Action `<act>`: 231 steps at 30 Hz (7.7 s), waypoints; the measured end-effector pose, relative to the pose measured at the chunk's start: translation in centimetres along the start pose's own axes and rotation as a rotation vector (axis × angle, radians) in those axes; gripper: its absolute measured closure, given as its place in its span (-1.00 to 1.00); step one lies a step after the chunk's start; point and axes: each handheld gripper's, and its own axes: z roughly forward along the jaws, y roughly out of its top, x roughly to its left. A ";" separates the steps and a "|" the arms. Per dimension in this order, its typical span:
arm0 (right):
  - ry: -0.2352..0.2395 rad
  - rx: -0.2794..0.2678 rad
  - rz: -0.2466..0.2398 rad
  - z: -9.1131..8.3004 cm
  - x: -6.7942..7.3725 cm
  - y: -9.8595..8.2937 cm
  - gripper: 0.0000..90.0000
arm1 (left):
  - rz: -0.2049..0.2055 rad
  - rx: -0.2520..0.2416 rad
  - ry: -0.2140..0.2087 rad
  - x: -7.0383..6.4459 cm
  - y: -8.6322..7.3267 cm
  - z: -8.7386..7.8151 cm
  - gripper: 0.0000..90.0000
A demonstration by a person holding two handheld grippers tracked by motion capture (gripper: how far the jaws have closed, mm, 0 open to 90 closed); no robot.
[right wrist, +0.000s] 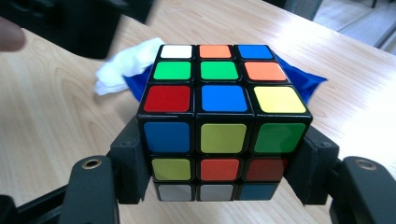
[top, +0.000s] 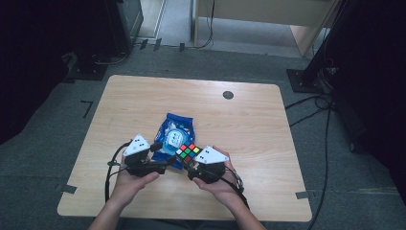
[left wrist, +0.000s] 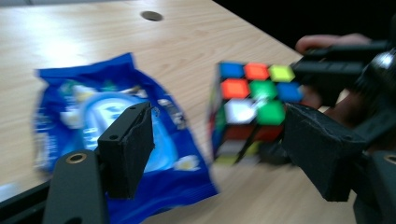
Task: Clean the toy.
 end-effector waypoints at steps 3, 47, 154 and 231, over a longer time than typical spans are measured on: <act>0.006 -0.001 -0.014 0.1 0.6 0.0 -0.24 | 0.007 0.037 0.009 -1.0 0.3 0.9 -0.47; -0.078 -0.076 -0.157 -0.2 1.8 -0.2 0.15 | -0.046 0.001 -0.066 -0.2 0.2 0.4 -0.24; -0.277 -0.027 0.161 -3.7 -7.7 -3.3 0.52 | 0.035 -0.079 0.062 4.1 -1.2 -2.1 -0.25; -0.115 0.060 0.184 -1.5 -7.8 -3.2 -0.20 | 0.104 -0.068 -0.026 2.7 -2.0 -0.5 -0.25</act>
